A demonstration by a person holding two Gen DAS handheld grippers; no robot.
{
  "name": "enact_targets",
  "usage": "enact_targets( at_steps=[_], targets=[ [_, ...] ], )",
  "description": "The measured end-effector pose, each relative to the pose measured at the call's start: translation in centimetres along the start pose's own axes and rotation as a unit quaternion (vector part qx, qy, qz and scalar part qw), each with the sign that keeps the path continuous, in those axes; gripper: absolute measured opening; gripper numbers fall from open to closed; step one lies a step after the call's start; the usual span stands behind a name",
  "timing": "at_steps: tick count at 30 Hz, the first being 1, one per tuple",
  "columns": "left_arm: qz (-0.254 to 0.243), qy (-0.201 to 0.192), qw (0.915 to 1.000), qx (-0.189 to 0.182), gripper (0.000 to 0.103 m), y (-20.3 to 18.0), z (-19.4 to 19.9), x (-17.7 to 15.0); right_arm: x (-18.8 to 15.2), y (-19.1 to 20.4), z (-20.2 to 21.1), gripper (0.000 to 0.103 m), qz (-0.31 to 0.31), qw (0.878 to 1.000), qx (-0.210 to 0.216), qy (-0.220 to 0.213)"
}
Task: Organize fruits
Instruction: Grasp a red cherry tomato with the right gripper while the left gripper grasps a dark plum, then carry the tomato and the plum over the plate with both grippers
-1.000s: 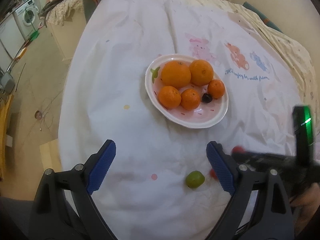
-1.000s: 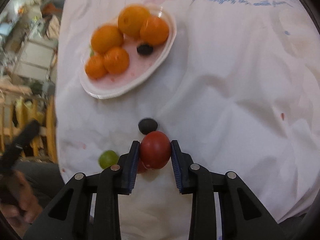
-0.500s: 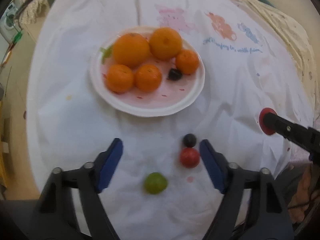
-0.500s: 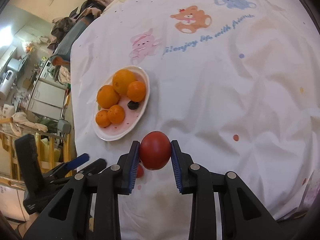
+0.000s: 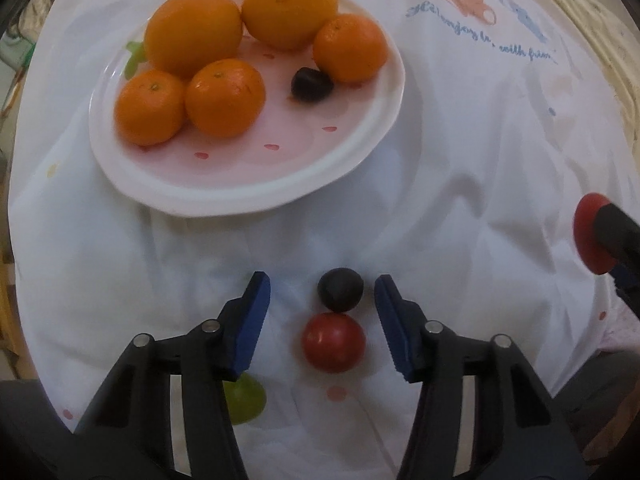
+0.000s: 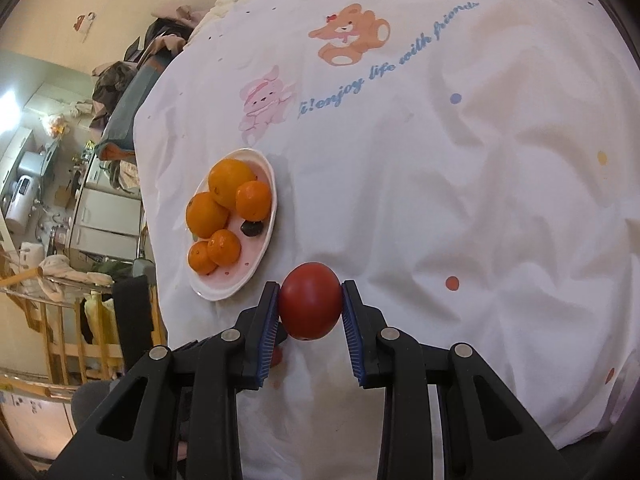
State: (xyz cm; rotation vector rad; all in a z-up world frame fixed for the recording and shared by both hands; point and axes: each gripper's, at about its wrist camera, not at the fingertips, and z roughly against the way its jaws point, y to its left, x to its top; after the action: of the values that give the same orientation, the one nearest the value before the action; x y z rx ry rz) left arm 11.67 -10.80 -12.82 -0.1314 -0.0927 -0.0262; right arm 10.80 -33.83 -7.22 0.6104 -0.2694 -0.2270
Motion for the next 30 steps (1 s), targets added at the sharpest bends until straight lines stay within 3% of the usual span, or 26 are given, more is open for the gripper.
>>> enact_targets(
  at_steps=[1,2,15,21,30],
  targets=[
    [-0.011,-0.004,0.9999,0.007,0.025,-0.5,0.0,0.0,0.0,-0.1,0.0,0.033,-0.002,1.000,0.002,0.000],
    [-0.015,-0.006,0.9999,0.001,0.020,-0.6,0.2,-0.1,0.1,-0.1,0.0,0.033,-0.003,1.000,0.003,0.000],
    [-0.001,-0.056,0.9984,-0.008,0.019,0.3,4.7,-0.4,-0.1,0.9,0.0,0.033,0.004,1.000,0.012,-0.002],
    [-0.002,-0.084,0.9964,-0.009,0.019,2.1,7.6,-0.8,-0.6,1.8,0.0,0.033,0.020,1.000,0.005,-0.007],
    [0.014,-0.132,0.9911,0.001,0.019,6.1,11.1,-1.8,-0.9,3.1,0.1,0.033,0.025,0.999,0.029,-0.024]
  ],
)
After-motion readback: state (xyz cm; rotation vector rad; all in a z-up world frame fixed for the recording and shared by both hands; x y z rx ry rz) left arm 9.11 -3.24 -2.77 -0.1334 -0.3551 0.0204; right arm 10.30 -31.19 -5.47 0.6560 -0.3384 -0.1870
